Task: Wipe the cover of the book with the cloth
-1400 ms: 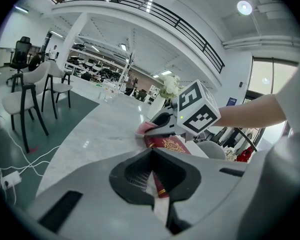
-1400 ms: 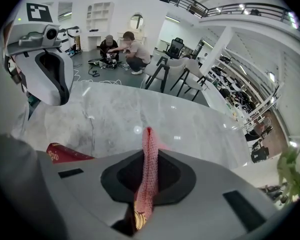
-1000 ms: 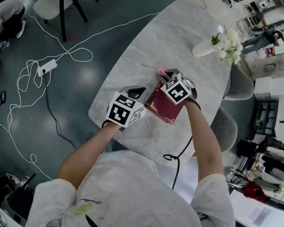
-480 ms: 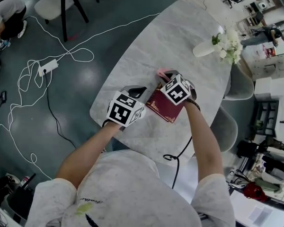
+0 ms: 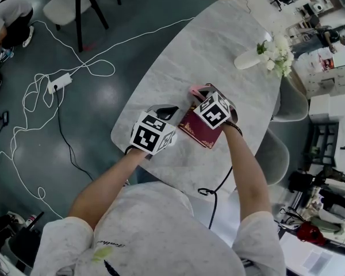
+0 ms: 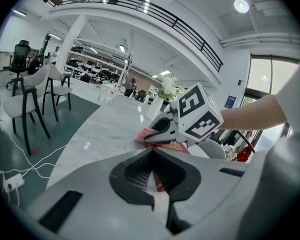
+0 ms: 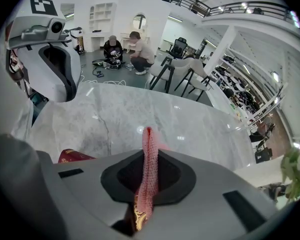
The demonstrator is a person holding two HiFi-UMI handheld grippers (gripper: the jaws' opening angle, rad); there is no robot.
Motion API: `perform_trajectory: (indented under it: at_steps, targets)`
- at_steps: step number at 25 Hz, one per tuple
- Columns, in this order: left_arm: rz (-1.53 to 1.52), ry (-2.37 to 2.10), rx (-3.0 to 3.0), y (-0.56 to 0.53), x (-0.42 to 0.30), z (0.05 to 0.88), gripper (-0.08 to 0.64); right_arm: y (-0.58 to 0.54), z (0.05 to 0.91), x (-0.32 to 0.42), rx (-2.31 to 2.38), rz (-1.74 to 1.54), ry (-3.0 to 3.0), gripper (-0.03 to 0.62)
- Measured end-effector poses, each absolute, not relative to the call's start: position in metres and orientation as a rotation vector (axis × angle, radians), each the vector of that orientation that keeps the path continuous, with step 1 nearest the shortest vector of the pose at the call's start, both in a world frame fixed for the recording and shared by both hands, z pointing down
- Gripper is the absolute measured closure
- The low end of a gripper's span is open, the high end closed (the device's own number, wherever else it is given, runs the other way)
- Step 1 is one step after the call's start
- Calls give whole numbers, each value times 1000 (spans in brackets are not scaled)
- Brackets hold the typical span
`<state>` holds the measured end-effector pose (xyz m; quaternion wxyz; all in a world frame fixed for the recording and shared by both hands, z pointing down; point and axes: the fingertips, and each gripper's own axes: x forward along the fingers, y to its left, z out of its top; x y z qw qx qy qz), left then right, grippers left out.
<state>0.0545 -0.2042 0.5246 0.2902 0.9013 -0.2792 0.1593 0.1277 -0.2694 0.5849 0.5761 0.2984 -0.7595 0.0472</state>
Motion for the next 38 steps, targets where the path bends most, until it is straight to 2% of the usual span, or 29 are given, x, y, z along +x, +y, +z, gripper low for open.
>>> perform_trajectory:
  at_steps: [38]
  targets:
    - [400,-758,2416,-183,40,516,554,-233,587,104,660,118,-1780,572]
